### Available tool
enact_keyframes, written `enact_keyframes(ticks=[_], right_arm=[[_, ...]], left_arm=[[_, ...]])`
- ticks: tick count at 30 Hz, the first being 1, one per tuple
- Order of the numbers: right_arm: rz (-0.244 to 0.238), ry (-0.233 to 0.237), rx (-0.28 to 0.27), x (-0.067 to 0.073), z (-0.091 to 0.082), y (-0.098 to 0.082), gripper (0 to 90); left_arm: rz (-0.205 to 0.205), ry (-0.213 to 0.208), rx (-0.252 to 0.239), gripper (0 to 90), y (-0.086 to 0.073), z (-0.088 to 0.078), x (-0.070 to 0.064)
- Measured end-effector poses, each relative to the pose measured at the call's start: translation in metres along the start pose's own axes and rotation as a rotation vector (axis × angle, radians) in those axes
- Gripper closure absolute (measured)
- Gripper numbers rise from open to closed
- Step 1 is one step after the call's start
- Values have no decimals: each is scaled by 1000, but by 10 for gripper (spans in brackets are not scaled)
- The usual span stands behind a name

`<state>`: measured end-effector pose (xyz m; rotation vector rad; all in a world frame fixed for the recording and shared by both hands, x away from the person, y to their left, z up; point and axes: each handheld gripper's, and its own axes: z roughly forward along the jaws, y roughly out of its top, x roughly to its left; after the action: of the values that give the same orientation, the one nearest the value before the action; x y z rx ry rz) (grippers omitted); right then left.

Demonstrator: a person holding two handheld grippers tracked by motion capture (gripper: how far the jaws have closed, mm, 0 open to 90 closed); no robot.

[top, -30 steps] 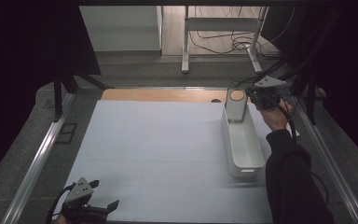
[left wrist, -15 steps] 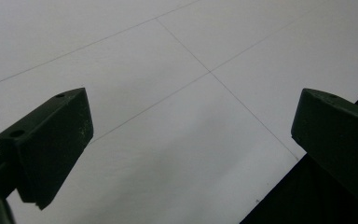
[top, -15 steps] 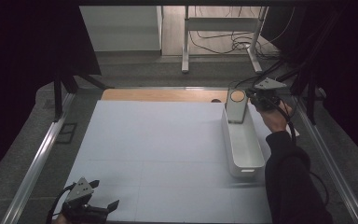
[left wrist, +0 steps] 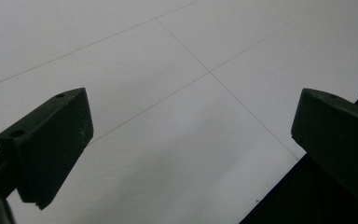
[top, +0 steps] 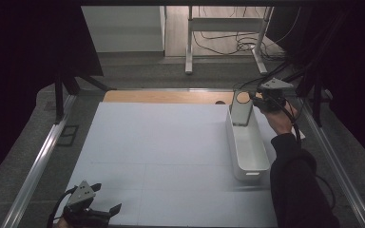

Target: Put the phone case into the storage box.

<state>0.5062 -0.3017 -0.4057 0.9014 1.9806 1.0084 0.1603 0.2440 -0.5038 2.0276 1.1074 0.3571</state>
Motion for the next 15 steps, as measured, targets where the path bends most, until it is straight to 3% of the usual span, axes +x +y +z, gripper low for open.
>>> enact_keyframes(ticks=[5,8,15], right_arm=[[21,-9,16,-2,-3,-1,464],[60,-20,27,-4,-4,-2,413],[127,11,72,-6,-8,-6,342]], left_arm=[[0,-1,-1,0,0,0,0],[-2,-3,-1,0,0,0,0],[-4,-4,-4,0,0,0,0]])
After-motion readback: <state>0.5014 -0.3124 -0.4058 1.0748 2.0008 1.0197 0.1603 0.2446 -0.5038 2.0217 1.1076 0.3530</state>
